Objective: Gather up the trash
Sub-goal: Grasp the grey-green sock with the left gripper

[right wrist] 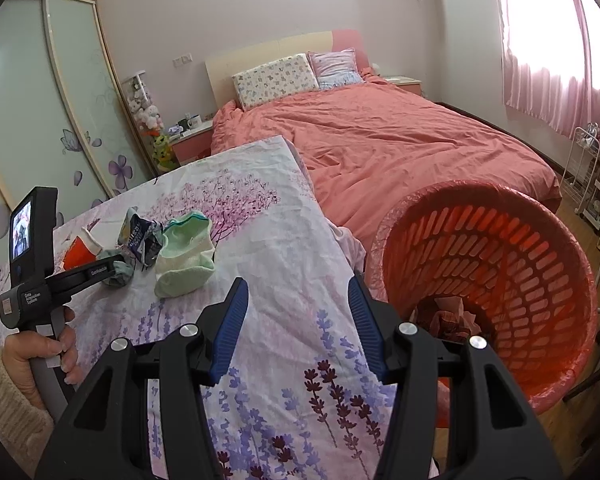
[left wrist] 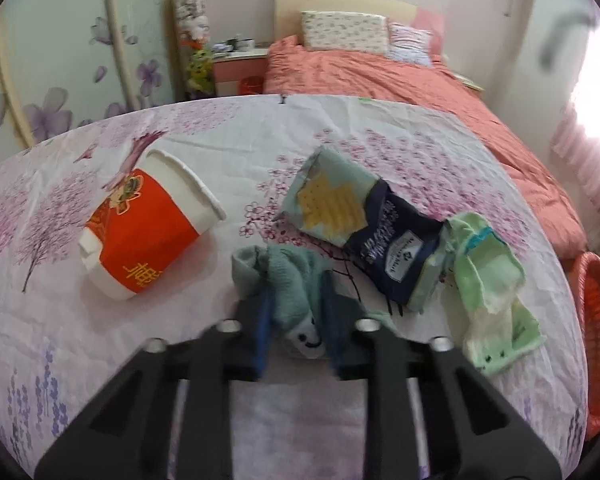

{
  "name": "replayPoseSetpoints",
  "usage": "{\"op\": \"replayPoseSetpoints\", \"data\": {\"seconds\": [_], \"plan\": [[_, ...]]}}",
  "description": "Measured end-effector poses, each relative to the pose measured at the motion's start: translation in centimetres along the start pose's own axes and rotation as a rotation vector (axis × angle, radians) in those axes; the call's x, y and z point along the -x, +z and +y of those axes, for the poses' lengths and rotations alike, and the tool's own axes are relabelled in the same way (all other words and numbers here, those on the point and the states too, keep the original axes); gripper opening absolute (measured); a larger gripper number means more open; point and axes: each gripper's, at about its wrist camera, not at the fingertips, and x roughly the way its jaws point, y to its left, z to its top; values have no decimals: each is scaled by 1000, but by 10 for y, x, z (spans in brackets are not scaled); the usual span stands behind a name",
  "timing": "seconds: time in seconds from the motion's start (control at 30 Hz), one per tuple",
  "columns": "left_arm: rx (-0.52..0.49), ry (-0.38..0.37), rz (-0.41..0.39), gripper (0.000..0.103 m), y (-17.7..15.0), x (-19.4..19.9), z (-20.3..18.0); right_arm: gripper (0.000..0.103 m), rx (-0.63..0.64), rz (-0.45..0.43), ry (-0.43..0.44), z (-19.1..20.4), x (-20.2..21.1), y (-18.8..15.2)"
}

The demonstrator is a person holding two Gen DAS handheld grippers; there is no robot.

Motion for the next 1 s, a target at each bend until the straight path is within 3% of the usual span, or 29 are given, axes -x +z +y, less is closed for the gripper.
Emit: {"op": "replayPoseSetpoints", "data": {"seconds": [0.3,0.43,0.6,0.8,1.0], "plan": [[-82,-102,-61,12,-23,43,35,53,7,-1,24,7,1,1],[-104,-76,-55,12,-37,58,59,53,29,17,48,23,-7,0],[-111,23,-14,17,-46,52,79,53,46,45,81,44,-22,1],[-96,41,0,20,-51,44,84,53,47,70,111,68,-42,8],[-103,51,3,21,-52,43,83,53,96,73,52,96,-70,14]]}}
